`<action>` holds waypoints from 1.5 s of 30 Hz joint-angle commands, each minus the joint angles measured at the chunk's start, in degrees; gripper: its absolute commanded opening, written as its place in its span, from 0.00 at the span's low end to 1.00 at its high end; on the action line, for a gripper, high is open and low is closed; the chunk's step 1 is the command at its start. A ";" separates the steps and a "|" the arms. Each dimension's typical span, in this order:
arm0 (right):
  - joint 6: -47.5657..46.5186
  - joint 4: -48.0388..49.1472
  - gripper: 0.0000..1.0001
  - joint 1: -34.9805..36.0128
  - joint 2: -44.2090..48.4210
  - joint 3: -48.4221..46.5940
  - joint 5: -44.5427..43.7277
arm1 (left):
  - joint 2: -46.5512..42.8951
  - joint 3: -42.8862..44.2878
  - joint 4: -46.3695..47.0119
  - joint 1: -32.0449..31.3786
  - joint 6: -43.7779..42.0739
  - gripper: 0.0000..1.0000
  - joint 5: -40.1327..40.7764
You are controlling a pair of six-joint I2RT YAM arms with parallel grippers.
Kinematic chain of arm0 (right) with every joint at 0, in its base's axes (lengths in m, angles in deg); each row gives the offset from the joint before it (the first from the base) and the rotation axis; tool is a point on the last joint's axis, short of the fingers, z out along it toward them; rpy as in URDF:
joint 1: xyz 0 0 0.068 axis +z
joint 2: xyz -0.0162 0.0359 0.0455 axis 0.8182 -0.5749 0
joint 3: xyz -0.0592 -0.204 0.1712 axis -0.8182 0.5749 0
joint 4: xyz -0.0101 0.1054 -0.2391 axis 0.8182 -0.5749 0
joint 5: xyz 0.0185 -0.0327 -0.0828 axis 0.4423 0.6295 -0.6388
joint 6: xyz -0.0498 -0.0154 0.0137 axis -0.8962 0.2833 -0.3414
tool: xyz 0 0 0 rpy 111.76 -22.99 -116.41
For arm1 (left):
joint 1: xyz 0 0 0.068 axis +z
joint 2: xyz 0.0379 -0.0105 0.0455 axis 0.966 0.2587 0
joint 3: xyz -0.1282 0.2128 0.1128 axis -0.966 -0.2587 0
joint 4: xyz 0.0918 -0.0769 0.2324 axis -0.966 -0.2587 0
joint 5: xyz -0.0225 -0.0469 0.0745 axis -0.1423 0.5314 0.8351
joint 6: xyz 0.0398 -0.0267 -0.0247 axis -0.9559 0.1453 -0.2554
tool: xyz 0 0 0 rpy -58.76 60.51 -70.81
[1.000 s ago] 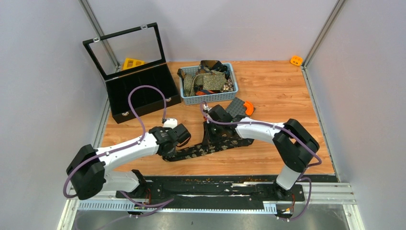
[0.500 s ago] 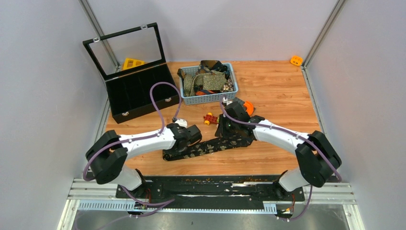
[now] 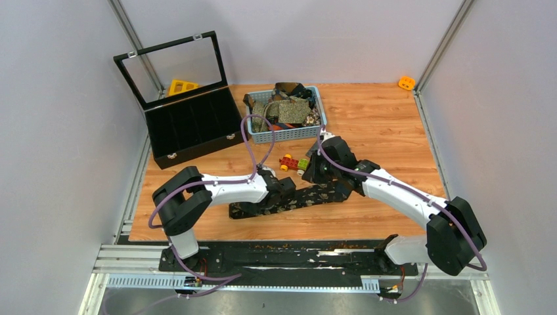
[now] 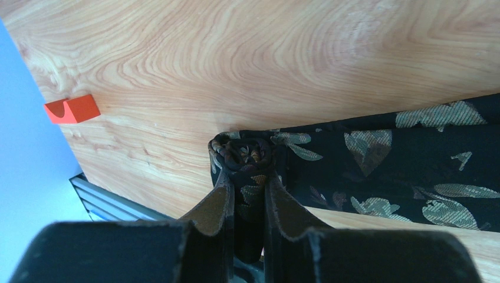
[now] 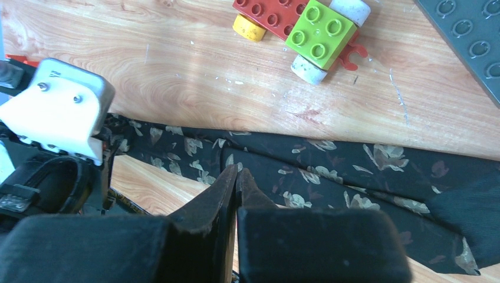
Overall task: Roll the ties
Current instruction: Roll the tie at the center of the board.
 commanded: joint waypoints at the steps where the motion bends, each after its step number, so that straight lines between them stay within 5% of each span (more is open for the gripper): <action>1: 0.06 -0.66 0.05 -0.36 2.33 0.38 -0.73 | 0.97 2.47 3.30 -0.98 3.22 0.22 -2.37; 9: 0.85 -0.99 0.05 -0.27 3.76 0.25 0.26 | -3.57 0.65 9.40 -1.15 2.28 0.50 -6.16; 23: 0.99 0.90 0.05 1.19 3.81 -0.17 4.34 | -14.90 -6.14 15.74 -1.09 2.65 0.61 -7.29; 31: 0.46 4.25 0.16 7.85 -1.04 -2.38 6.84 | -27.10 -10.49 16.75 -1.10 1.74 0.75 -6.32; 45: 2.08 7.73 0.15 18.60 -14.99 -13.10 10.12 | -49.11 -20.71 12.19 2.25 2.82 0.79 -1.88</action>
